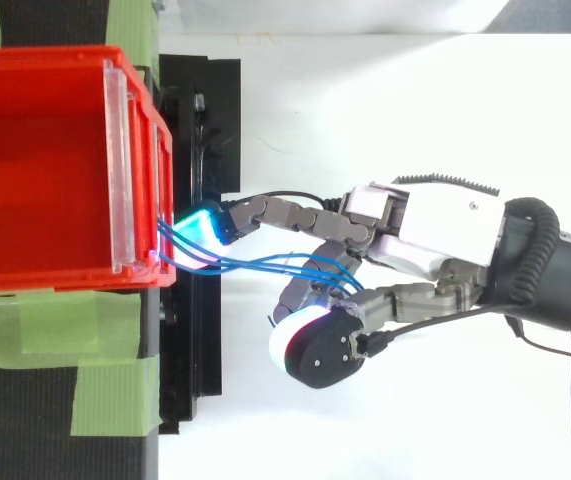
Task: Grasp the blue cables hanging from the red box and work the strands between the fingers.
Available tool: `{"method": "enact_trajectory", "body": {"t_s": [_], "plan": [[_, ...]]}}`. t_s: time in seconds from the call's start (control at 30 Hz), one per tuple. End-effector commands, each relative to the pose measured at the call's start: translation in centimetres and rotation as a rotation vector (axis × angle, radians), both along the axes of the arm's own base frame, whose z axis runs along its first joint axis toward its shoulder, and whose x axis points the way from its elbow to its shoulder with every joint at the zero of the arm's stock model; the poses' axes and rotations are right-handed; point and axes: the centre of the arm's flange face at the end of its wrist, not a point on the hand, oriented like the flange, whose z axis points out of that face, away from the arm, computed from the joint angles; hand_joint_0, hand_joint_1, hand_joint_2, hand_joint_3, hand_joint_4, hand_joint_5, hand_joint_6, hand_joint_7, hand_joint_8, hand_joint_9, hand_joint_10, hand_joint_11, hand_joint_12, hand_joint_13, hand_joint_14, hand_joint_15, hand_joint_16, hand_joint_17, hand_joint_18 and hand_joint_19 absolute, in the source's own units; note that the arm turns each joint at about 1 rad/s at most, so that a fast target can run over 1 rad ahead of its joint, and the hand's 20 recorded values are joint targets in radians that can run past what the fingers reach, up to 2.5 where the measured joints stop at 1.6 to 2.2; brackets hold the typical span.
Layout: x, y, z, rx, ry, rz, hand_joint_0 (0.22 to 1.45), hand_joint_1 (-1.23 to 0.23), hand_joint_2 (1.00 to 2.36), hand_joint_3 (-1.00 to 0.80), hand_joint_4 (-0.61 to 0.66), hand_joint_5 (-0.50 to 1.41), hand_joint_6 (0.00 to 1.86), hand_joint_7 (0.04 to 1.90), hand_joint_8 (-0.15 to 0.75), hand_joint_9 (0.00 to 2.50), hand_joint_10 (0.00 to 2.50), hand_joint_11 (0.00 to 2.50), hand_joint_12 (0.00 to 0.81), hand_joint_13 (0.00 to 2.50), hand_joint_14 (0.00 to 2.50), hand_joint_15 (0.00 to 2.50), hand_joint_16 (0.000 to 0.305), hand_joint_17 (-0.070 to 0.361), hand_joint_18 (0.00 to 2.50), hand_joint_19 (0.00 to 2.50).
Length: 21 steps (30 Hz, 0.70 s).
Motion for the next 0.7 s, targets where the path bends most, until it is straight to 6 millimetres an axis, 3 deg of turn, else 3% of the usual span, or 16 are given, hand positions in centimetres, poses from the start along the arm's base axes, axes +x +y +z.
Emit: {"method": "enact_trajectory", "body": {"t_s": [0.0,0.27,0.3,0.4,0.47,0.67], "plan": [[0.00,-0.01,0.00,0.000,0.000,0.000,0.75,-0.56,1.00,-1.00,0.30,-0.09,0.01,0.73,0.423,0.95,0.34,1.69,0.506,1.15,0.46,1.50,0.075,0.170,1.29,1.09],[0.03,0.00,0.03,-0.001,-0.003,0.000,0.75,-0.56,1.00,-1.00,0.31,-0.09,0.01,0.73,0.427,0.94,0.41,1.67,0.500,1.13,0.46,1.49,0.075,0.169,1.27,1.06],[0.03,0.00,0.03,-0.001,-0.003,0.000,0.75,-0.56,1.00,-1.00,0.30,-0.09,0.01,0.73,0.430,0.93,0.40,1.64,0.510,1.14,0.33,1.50,0.075,0.170,1.27,1.04],[0.03,0.00,0.03,-0.001,-0.003,0.000,0.75,-0.56,1.00,-1.00,0.30,-0.10,0.01,0.73,0.439,0.95,0.10,1.63,0.519,1.15,0.00,1.49,0.074,0.167,1.20,0.98],[0.03,0.00,0.03,-0.002,-0.002,0.000,0.75,-0.55,1.00,-1.00,0.30,-0.10,0.01,0.73,0.446,0.96,0.00,1.61,0.529,1.11,0.01,1.40,0.074,0.167,1.17,0.95],[0.03,0.00,0.03,-0.002,-0.002,0.000,0.75,-0.55,1.00,-1.00,0.30,-0.11,0.01,0.73,0.447,0.93,0.00,1.53,0.528,1.08,0.01,1.31,0.073,0.165,1.15,0.91]]}}
